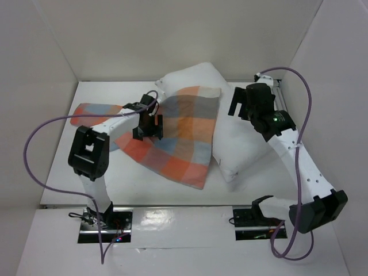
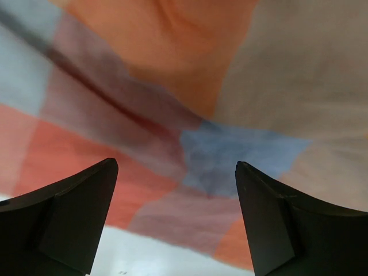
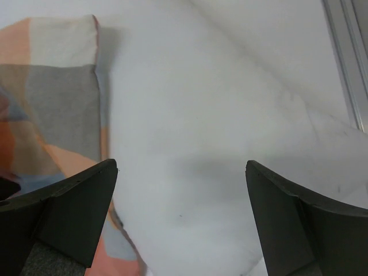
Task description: Put the pillow into the pillowcase
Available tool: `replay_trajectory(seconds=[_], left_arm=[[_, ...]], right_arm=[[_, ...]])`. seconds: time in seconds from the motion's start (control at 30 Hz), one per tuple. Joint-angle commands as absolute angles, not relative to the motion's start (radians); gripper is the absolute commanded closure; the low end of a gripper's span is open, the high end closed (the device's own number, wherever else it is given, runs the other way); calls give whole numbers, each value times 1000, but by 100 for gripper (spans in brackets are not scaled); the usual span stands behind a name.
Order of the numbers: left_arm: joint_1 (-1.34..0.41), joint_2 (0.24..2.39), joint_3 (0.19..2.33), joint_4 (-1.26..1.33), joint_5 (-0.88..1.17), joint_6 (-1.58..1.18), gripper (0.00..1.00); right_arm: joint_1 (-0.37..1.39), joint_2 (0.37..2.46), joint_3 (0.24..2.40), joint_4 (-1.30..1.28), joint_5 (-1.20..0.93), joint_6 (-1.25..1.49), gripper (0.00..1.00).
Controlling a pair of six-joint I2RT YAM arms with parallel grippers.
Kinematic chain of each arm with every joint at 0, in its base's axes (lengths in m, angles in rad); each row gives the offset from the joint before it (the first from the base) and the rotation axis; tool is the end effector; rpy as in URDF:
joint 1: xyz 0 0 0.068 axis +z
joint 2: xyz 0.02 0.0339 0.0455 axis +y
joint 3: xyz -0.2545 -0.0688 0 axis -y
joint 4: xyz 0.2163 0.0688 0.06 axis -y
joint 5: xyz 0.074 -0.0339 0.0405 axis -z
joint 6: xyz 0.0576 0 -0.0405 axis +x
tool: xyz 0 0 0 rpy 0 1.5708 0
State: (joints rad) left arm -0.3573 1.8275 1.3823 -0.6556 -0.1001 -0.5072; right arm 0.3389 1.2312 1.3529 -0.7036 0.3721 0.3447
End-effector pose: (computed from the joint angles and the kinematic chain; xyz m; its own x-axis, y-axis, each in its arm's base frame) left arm 0.3441 -0.1223 0.2036 -0.8785 -0.1879 -0.4391 -0.1386 0.9801 -0.1421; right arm 0.2421 0.0631 0.3691 -0.4957 0.1590 -0.8538 0.1533 0.9837 0.0942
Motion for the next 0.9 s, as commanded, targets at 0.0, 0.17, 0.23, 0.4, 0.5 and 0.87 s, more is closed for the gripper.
replay_trajectory(seconds=[0.0, 0.17, 0.23, 0.4, 0.5, 0.87], left_arm=[[-368, 1929, 1384, -588, -87, -583, 5], [-292, 2003, 1373, -588, -78, -660, 47], [-239, 2013, 1391, -588, -87, -660, 79], [-106, 2022, 1463, -661, -189, -660, 100], [-16, 2013, 1514, -689, -227, -647, 100], [170, 2079, 1745, -768, -273, -571, 100]], right_arm=[[327, 1203, 1281, -811, 371, 370, 0], [336, 1172, 1115, -735, 203, 414, 0], [348, 1210, 1071, -687, 192, 425, 0], [370, 1279, 1015, -640, 224, 472, 46], [322, 1293, 992, -667, 277, 504, 100], [166, 1112, 1106, -893, 505, 462, 100]])
